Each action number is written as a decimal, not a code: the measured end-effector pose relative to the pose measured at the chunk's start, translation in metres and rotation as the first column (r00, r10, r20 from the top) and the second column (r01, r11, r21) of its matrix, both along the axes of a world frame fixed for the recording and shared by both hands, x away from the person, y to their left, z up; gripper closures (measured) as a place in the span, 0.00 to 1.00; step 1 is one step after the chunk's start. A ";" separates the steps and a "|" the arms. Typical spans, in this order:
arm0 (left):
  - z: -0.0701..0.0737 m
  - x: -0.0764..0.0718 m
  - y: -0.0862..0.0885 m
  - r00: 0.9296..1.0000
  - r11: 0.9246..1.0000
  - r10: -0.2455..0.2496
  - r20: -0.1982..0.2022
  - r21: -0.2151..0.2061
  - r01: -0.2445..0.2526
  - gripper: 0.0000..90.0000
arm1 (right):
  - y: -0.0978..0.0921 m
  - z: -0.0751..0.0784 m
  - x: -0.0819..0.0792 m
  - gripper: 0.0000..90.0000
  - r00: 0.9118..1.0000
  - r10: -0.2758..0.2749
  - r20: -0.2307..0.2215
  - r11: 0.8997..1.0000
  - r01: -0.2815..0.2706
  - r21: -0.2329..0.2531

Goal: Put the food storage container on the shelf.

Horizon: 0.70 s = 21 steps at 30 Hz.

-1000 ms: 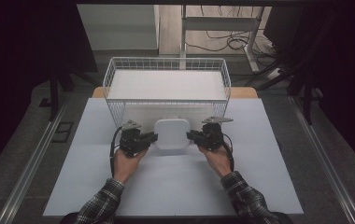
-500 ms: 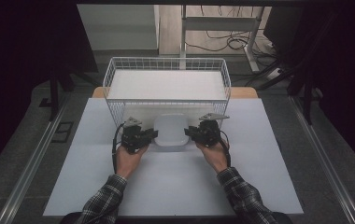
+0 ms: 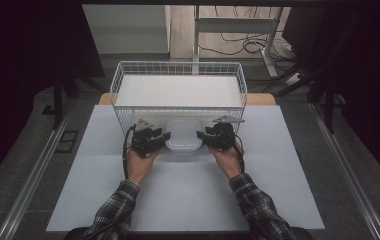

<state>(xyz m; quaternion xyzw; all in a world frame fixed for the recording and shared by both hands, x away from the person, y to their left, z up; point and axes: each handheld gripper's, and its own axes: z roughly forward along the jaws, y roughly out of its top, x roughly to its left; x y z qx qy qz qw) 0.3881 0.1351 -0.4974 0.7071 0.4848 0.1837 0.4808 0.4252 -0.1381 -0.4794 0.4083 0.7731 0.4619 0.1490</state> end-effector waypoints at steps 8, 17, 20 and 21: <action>0.006 0.003 -0.002 1.000 0.999 0.022 0.021 0.045 -0.023 0.57 | 0.000 0.005 0.004 0.63 0.999 0.000 0.044 1.000 0.001 -0.020; 0.011 -0.023 0.005 0.998 0.998 -0.055 0.030 -0.007 0.055 0.37 | -0.010 0.014 -0.009 0.84 0.997 0.065 0.051 0.998 -0.064 -0.013; 0.010 -0.033 0.010 0.996 0.996 -0.087 0.023 -0.020 0.087 0.29 | -0.010 0.015 -0.017 0.93 0.993 0.103 0.054 0.995 -0.102 -0.022; 0.010 -0.037 0.011 0.995 0.995 -0.100 0.025 -0.028 0.100 0.27 | -0.010 0.015 -0.020 0.95 0.992 0.115 0.051 0.993 -0.114 -0.023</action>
